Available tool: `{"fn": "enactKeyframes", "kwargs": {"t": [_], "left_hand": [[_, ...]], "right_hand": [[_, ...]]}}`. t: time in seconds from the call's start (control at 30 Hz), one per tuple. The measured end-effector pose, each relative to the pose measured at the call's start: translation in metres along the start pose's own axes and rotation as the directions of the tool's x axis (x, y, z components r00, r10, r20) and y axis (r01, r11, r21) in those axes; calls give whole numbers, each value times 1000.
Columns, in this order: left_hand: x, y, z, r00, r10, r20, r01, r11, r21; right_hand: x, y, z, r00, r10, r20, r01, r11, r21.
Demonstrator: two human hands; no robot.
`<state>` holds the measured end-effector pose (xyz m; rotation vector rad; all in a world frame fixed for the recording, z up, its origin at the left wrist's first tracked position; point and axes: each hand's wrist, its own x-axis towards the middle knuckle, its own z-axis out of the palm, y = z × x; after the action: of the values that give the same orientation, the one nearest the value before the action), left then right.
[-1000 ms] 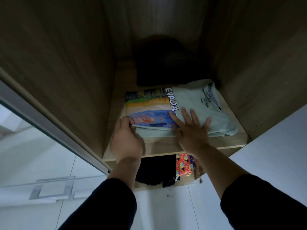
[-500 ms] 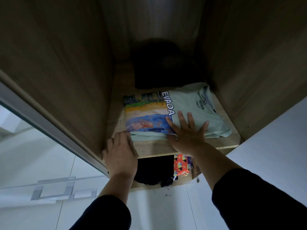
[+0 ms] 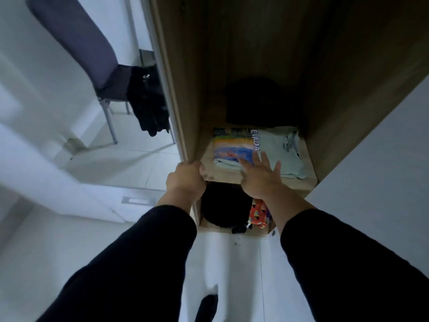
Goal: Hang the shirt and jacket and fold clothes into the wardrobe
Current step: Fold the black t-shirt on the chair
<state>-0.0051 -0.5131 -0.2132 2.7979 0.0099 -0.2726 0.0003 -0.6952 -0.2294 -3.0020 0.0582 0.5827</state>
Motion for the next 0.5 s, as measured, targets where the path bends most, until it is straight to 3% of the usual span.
{"fn": "enactKeyframes", "kwargs": {"t": [0.13, 0.27, 0.5], "left_hand": [[-62, -32, -49, 993, -84, -80, 83, 996, -16], [-125, -82, -79, 957, -241, -165, 226, 969, -103], [-269, -202, -95, 798, -568, -204, 534, 822, -199]], "right_hand": [[-50, -54, -24, 996, -87, -34, 87, 996, -2], [-91, -120, -35, 953, -299, -49, 292, 950, -113], [-169, -261, -2, 812, -582, 33, 579, 799, -161]]}}
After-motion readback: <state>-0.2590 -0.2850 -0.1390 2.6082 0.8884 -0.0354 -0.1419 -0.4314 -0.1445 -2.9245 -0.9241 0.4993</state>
